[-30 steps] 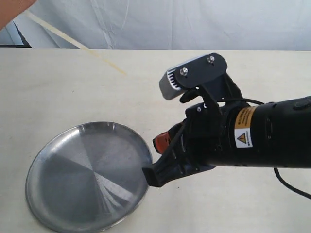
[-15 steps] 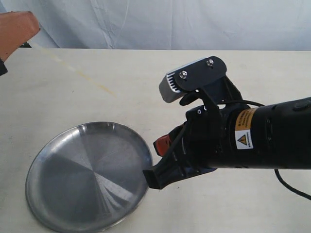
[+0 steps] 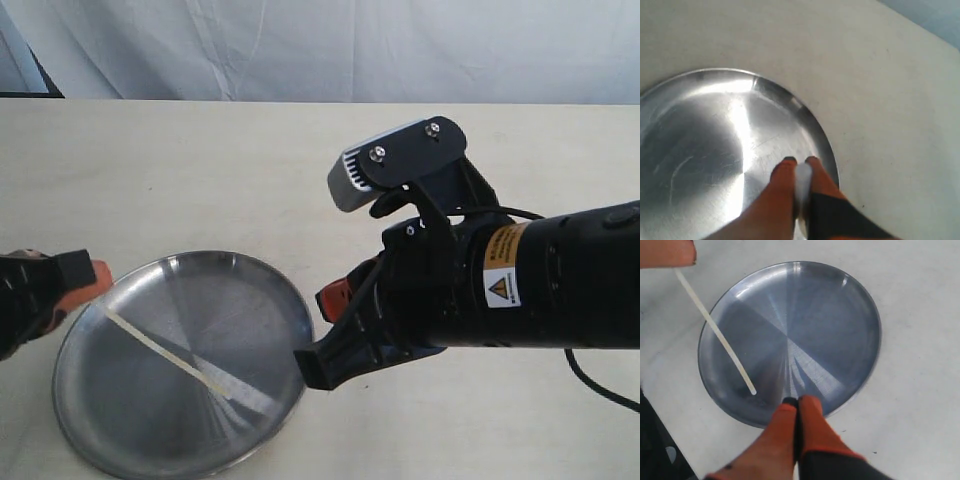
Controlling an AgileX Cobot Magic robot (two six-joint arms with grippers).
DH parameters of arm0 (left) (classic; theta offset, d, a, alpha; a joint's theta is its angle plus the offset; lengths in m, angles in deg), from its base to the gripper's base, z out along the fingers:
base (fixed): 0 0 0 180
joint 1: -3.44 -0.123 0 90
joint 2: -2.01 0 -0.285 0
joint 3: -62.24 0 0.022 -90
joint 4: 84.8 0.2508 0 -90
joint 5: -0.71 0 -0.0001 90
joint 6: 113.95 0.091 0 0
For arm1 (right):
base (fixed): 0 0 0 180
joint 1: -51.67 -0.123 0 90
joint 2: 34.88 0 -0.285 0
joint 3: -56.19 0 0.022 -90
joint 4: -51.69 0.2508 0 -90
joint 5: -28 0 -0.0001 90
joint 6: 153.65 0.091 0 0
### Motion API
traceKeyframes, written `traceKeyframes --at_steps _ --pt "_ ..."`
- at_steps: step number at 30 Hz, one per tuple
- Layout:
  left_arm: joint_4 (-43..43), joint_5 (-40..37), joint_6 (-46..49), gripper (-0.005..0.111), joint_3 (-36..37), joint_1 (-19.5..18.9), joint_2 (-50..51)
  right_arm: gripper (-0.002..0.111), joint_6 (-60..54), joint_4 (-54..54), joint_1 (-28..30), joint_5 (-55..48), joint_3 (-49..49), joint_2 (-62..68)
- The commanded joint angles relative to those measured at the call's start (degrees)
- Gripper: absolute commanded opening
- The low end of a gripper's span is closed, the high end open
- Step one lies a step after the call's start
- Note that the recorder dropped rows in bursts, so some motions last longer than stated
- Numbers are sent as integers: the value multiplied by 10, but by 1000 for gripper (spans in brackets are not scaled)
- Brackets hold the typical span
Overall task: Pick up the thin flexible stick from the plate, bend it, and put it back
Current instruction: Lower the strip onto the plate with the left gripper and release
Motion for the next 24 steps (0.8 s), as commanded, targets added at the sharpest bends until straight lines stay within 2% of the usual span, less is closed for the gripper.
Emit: traceKeyframes --at_steps 1,6,9,13,15,24 --pt "-27 61 23 0 27 -1 34 0 0 0 3 2 1 -2" --pt "-13 148 58 4 33 -1 87 0 0 4 3 2 1 -2" --pt "18 193 66 20 33 -1 117 0 0 4 3 2 1 -2" --pt "19 189 66 47 33 -1 146 0 0 4 3 -2 1 -2" --pt "19 185 66 53 33 -1 152 0 0 4 3 -2 1 -2" --pt "26 216 85 51 33 -1 152 0 0 4 3 -3 1 -2"
